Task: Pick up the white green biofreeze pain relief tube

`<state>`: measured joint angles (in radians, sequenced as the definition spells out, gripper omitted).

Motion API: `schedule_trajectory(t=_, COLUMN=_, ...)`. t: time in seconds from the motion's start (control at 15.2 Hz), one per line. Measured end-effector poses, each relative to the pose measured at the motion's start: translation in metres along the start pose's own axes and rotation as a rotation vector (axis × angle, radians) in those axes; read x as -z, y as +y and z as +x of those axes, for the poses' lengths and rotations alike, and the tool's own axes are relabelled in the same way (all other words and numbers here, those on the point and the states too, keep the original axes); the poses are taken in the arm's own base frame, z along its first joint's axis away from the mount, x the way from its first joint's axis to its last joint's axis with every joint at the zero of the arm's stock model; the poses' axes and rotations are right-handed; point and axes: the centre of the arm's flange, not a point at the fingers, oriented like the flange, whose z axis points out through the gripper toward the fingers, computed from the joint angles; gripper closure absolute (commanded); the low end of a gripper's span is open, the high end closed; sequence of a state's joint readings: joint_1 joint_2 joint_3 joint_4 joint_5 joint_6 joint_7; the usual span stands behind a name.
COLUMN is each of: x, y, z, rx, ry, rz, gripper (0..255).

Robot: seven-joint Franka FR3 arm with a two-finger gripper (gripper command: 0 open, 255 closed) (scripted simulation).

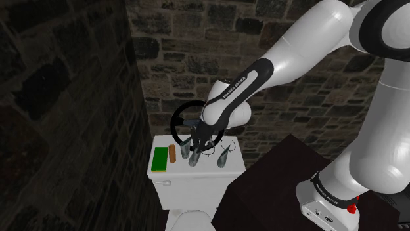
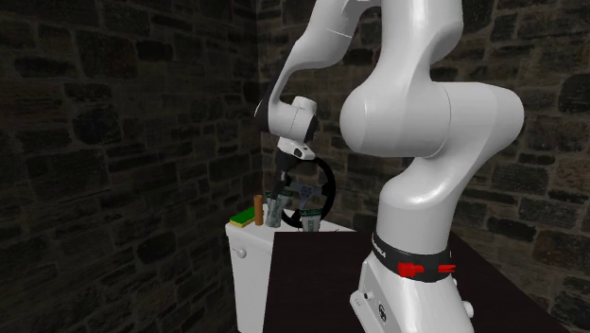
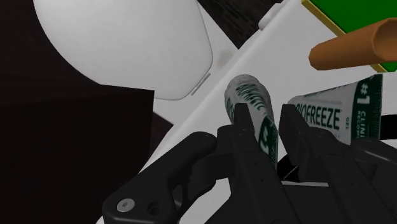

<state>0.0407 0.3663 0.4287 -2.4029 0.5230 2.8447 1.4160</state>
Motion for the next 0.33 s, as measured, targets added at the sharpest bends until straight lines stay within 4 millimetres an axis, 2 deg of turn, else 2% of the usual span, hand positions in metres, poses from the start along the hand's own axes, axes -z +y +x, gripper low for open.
schedule_trajectory(t=0.33, x=0.022, y=0.000, z=-0.009, rx=0.000, ry=0.000, rz=0.000, gripper=255)
